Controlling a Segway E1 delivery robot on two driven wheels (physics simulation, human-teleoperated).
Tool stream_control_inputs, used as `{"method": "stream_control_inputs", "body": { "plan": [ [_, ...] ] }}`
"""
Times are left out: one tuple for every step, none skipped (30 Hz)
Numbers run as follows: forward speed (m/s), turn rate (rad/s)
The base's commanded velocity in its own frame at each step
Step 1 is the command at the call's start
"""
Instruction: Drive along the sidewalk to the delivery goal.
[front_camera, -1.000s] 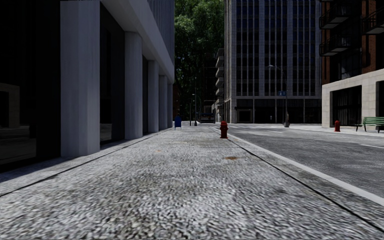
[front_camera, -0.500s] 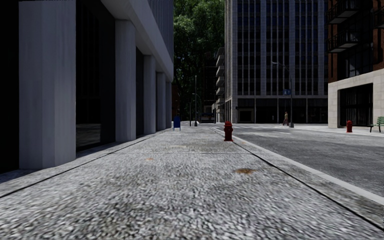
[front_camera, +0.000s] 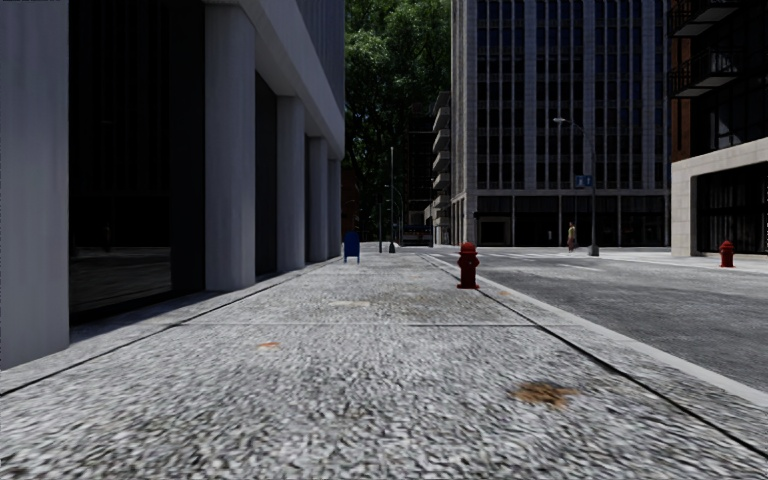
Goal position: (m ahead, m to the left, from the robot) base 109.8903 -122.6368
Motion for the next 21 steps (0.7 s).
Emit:
{"method": "stream_control_inputs", "body": {
  "plan": [
    [2.00,0.00],
    [2.00,0.00],
    [2.00,0.00],
    [2.00,0.00],
    [2.00,0.00],
    [2.00,0.00],
    [2.00,0.00],
    [2.00,0.00],
    [2.00,0.00],
    [2.00,0.00],
    [2.00,0.00],
    [2.00,0.00],
    [2.00,0.00],
    [2.00,0.00],
    [2.00,0.00],
    [2.00,0.00],
    [2.00,0.00],
    [2.00,0.00],
    [2.00,0.00],
    [2.00,0.00],
    [2.00,0.00]
  ]
}}
